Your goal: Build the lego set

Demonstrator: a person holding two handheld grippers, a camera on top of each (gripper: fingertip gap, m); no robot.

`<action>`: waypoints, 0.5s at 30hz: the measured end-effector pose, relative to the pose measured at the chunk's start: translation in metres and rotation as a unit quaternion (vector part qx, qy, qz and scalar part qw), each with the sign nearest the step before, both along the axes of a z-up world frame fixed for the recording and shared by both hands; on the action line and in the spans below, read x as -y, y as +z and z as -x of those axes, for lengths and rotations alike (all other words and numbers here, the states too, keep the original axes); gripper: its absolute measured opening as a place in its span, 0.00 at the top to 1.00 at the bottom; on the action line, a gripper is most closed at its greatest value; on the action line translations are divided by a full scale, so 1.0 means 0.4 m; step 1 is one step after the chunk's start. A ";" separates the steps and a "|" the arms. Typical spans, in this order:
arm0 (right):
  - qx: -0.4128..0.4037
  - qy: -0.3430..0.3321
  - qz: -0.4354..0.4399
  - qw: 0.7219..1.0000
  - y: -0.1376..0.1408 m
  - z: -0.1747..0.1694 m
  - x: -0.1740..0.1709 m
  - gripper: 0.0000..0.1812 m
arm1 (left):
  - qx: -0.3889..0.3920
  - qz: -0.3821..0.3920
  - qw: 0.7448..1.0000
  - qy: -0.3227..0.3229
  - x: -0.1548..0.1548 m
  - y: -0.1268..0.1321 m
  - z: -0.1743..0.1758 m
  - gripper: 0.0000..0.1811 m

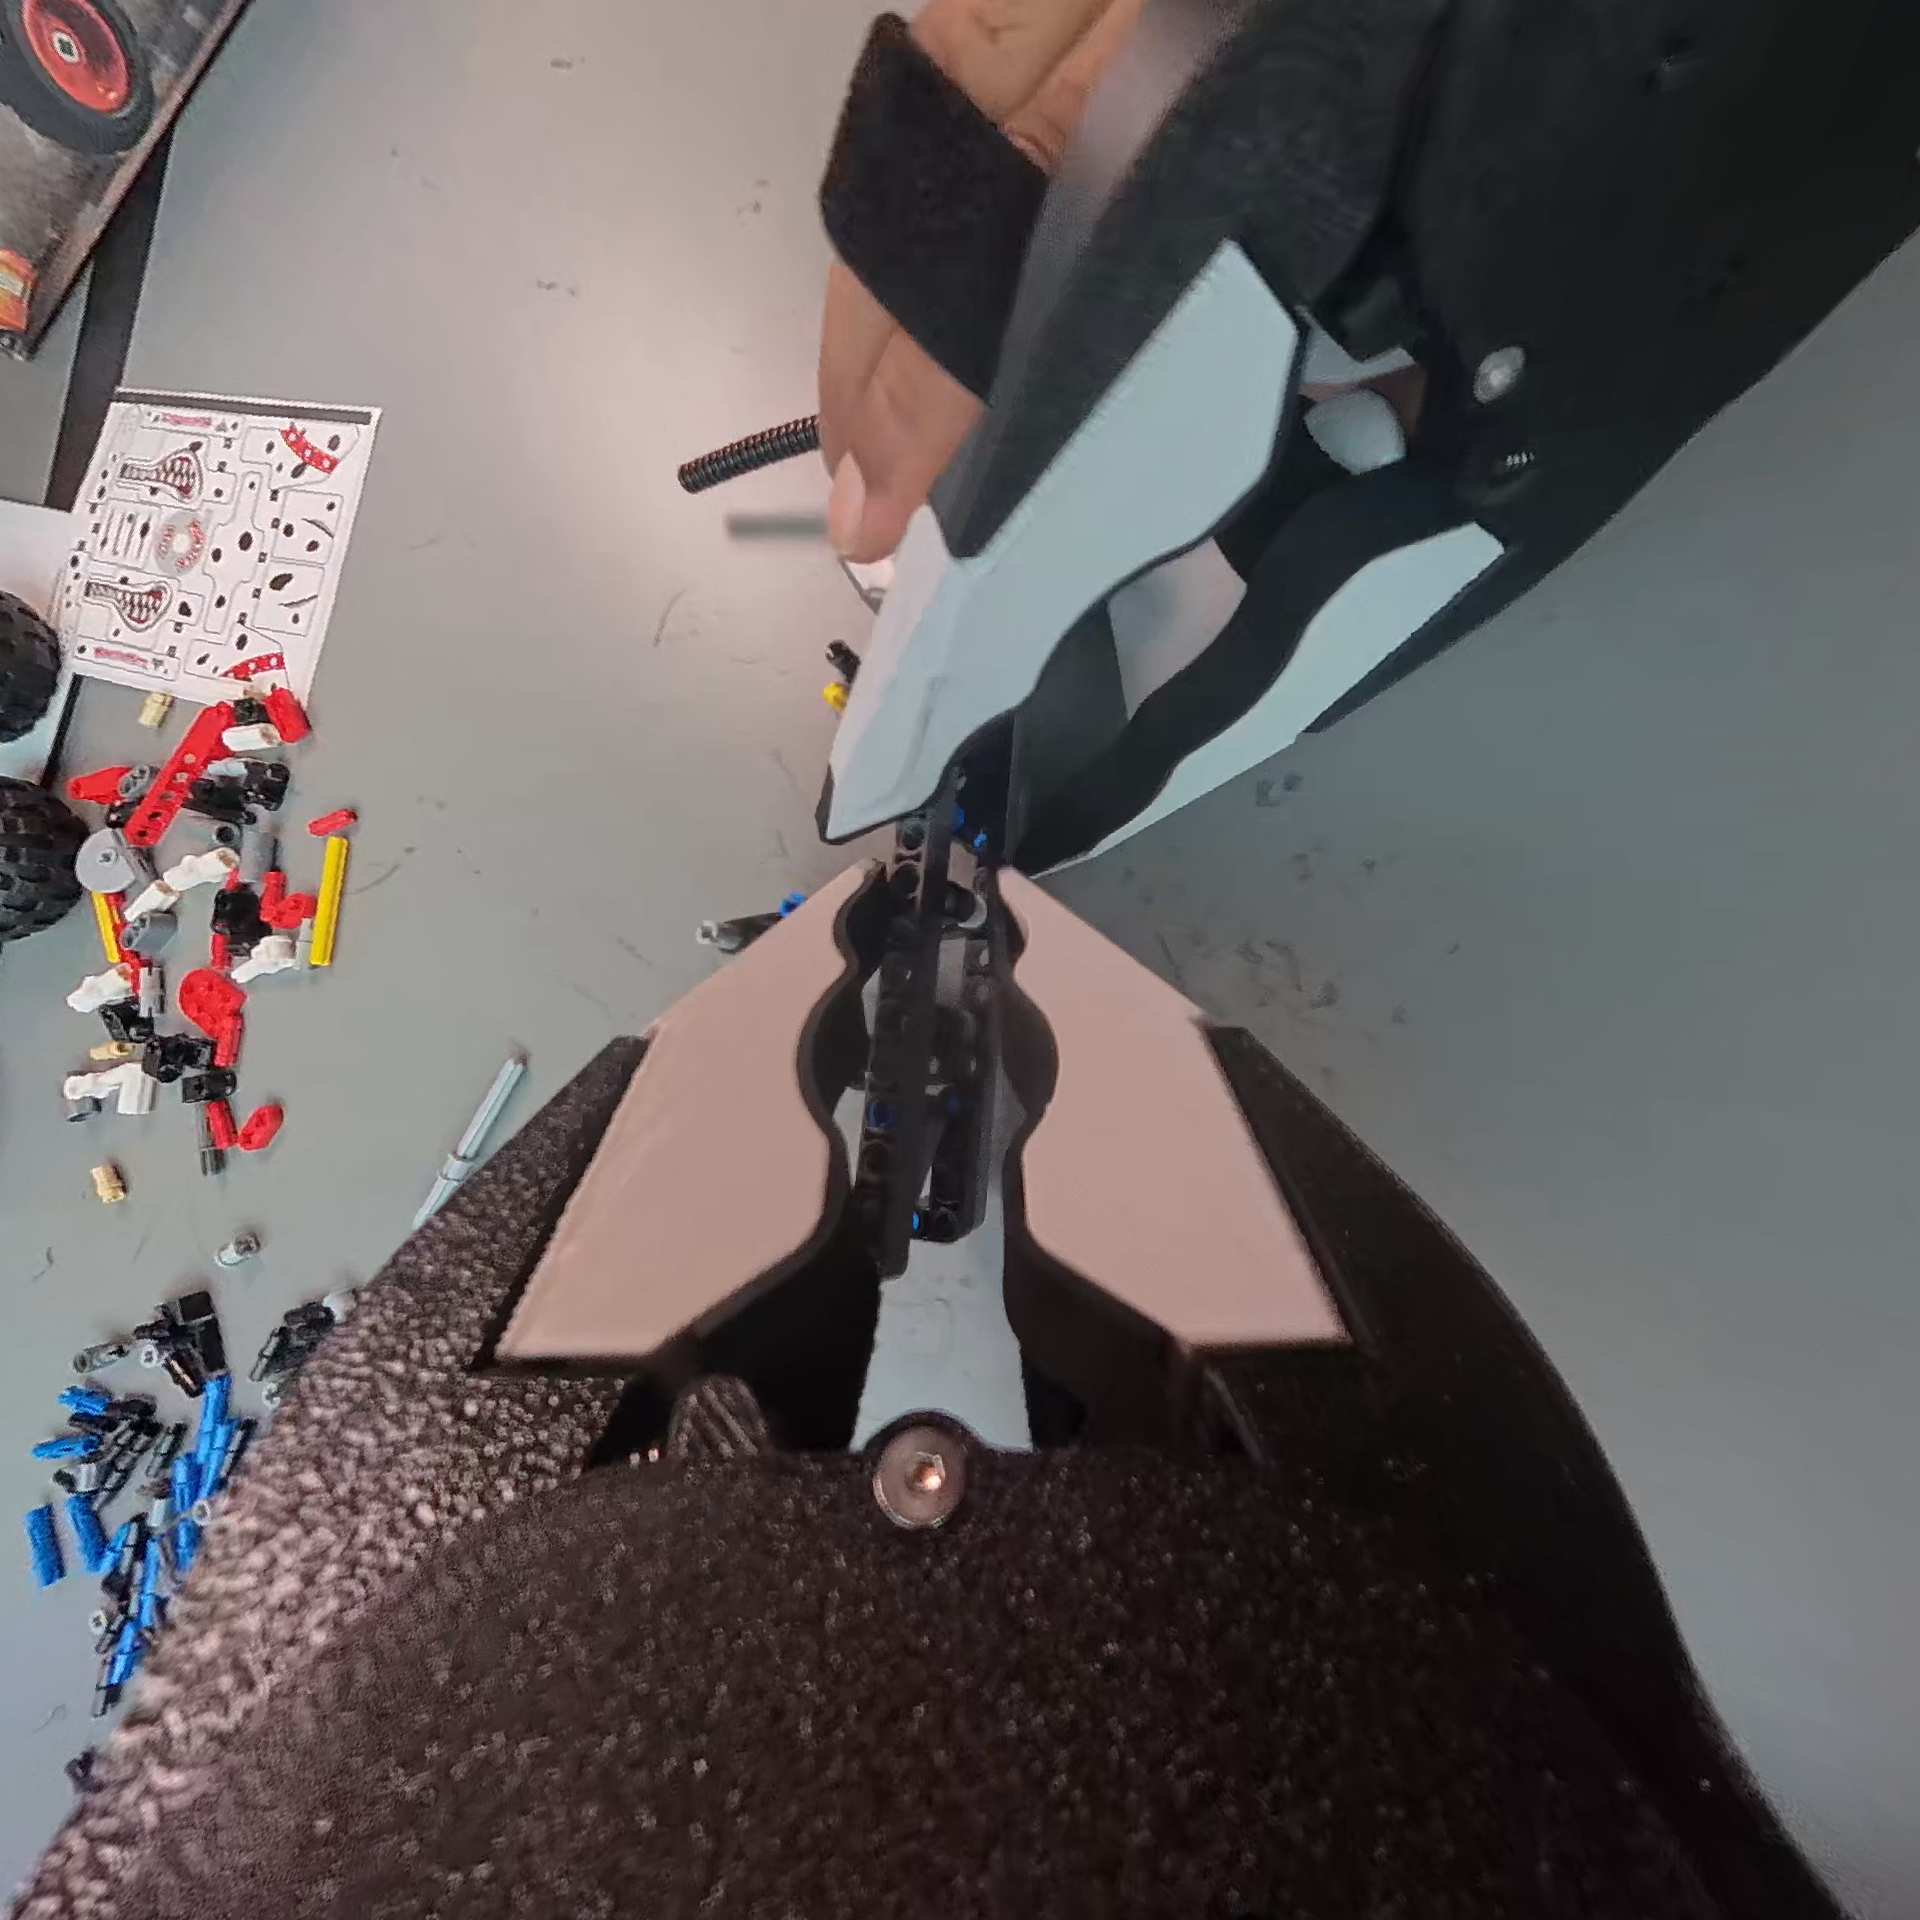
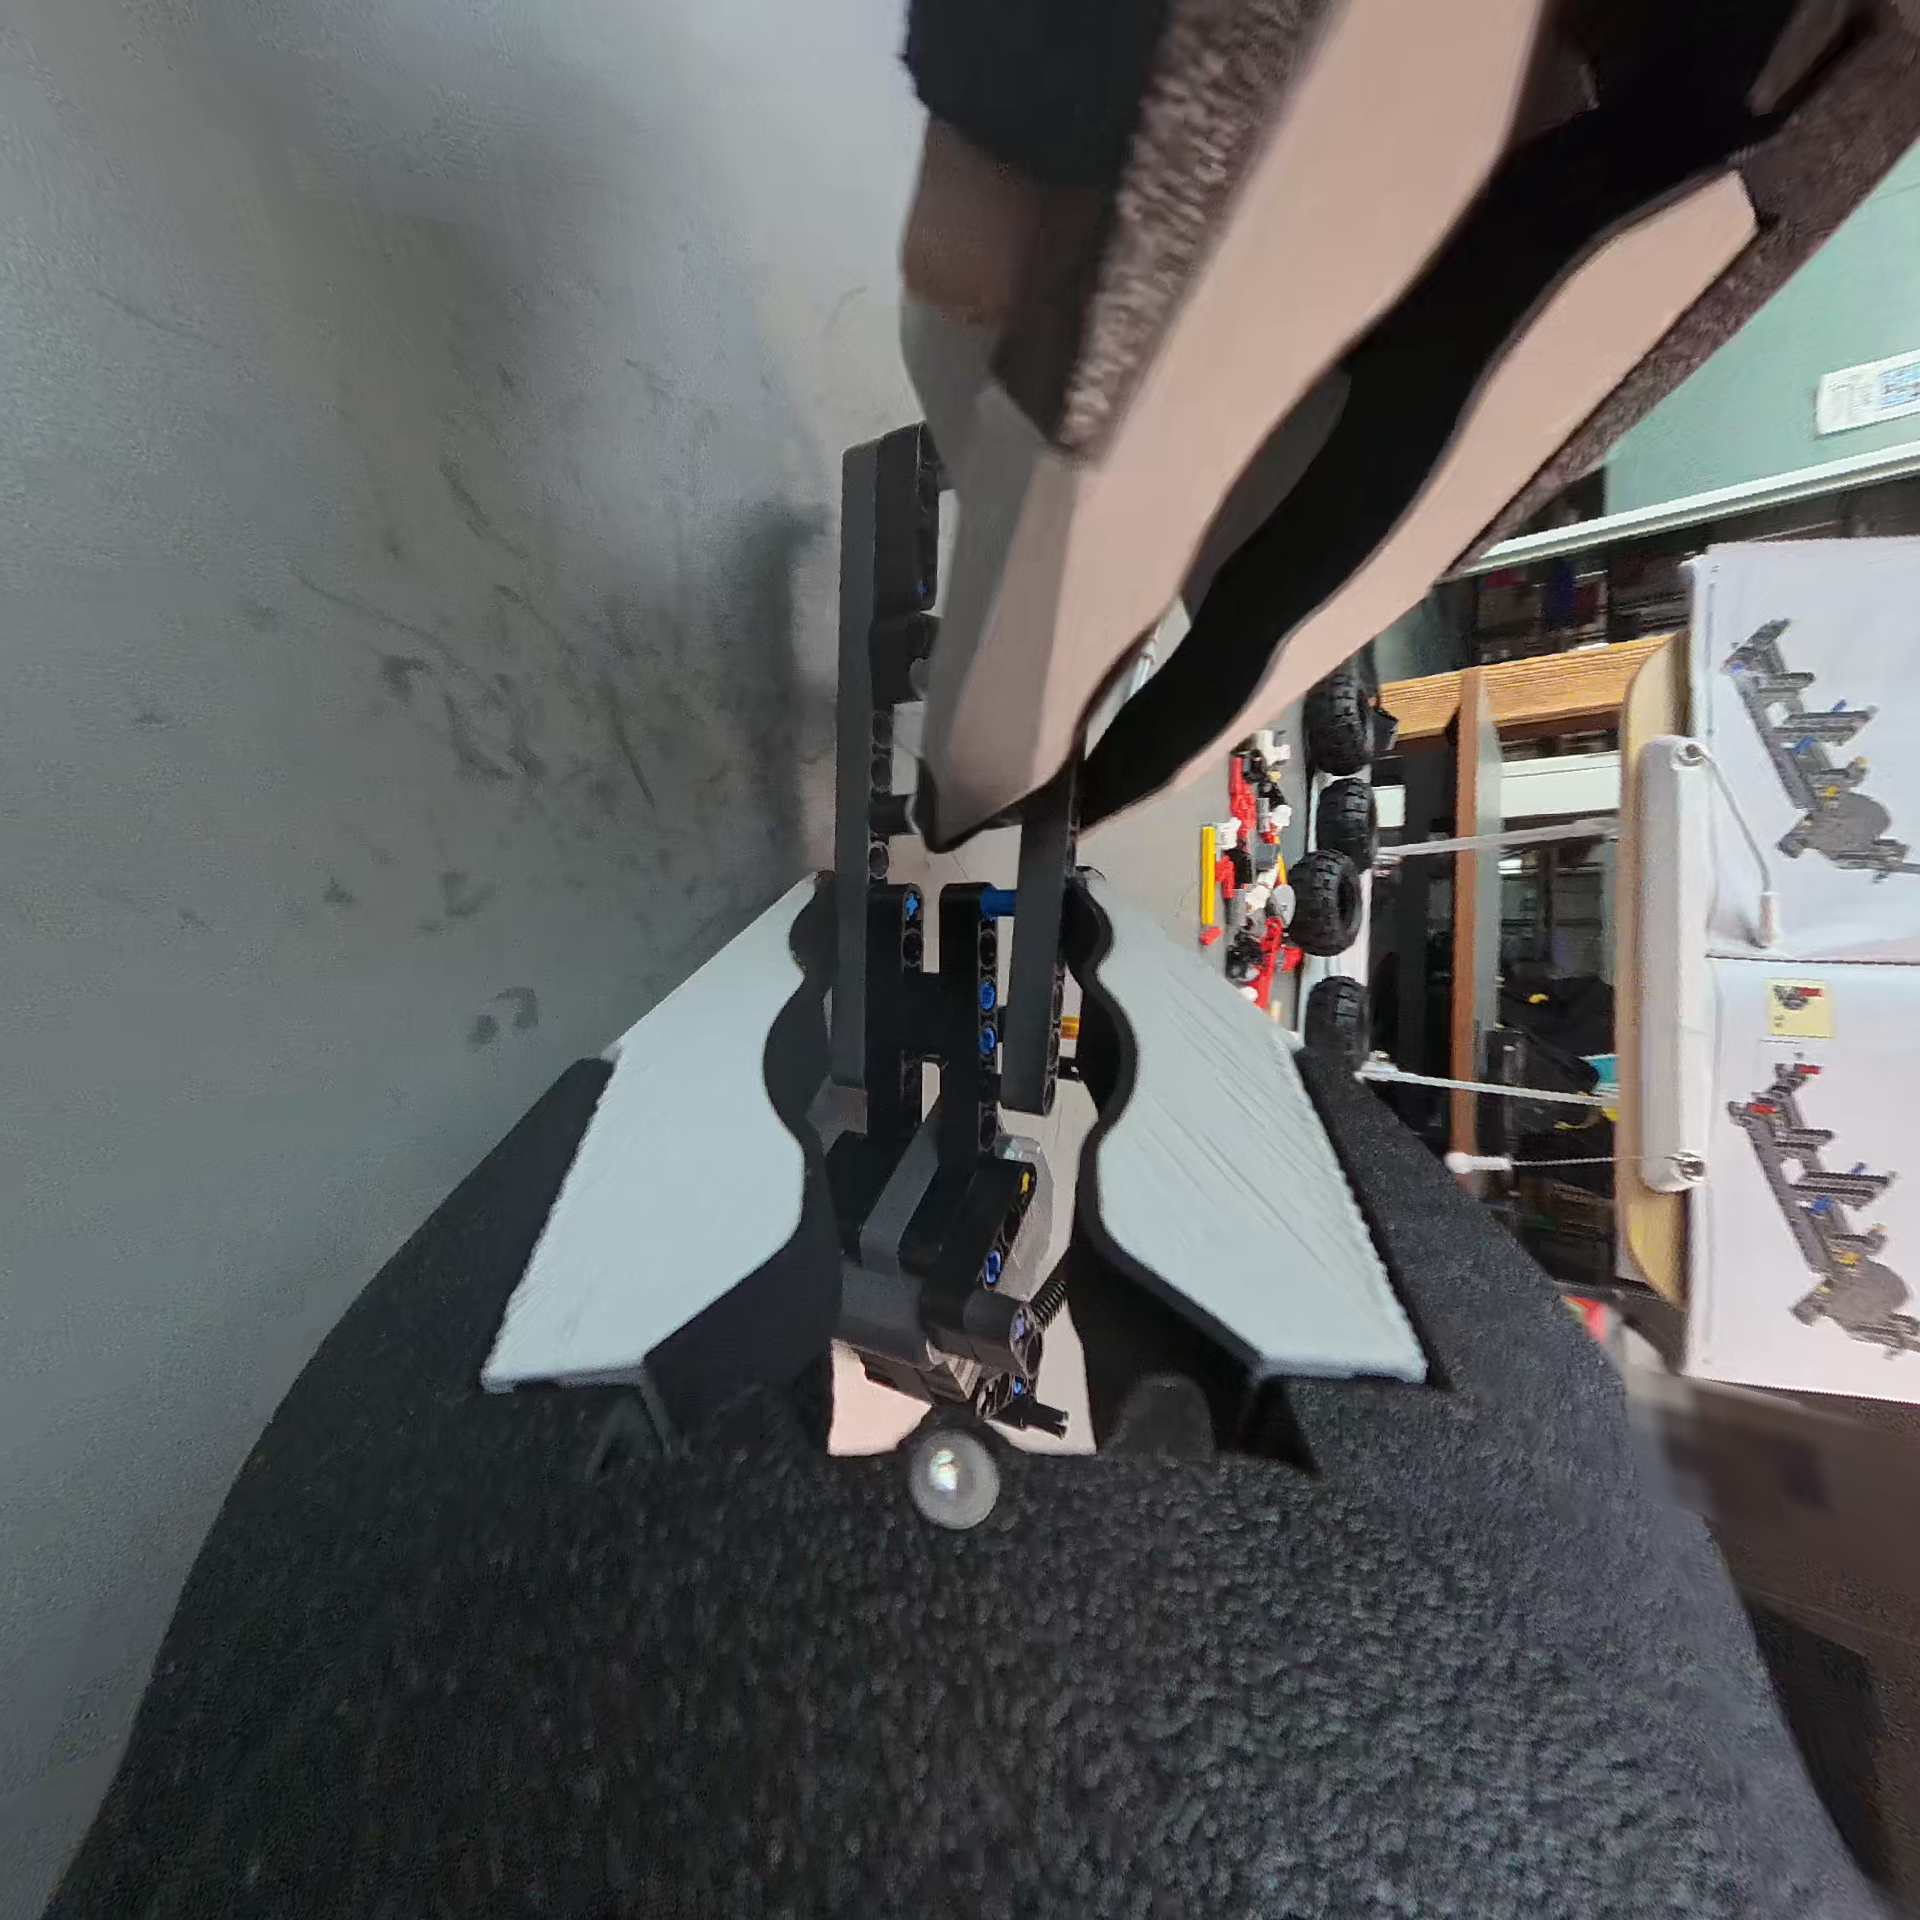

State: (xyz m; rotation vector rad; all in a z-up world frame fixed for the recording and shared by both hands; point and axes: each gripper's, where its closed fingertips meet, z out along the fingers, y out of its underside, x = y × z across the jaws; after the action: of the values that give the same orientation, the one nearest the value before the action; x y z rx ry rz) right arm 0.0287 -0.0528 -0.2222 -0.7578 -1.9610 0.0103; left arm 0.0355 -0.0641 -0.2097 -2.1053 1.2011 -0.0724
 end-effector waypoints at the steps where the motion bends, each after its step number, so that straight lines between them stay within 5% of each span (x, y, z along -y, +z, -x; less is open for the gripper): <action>1: 0.005 0.002 0.030 1.000 0.001 -0.001 0.000 0.76 | -0.008 -0.006 1.000 -0.008 0.003 0.000 -0.004 0.84; 9: 0.084 0.046 0.253 0.963 0.029 -0.031 0.012 0.76 | -0.063 -0.097 0.993 -0.026 0.019 0.016 0.000 0.63; 15: 0.158 0.081 0.391 0.903 0.050 -0.054 0.045 0.76 | -0.140 -0.184 0.972 -0.035 0.015 0.022 0.018 0.66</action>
State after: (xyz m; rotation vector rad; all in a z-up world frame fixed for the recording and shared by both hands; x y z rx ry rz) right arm 0.0502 -0.0708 -0.2022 -1.1512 -2.3320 0.8701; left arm 0.0282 -0.0702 -0.2008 -1.7852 1.3354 0.3999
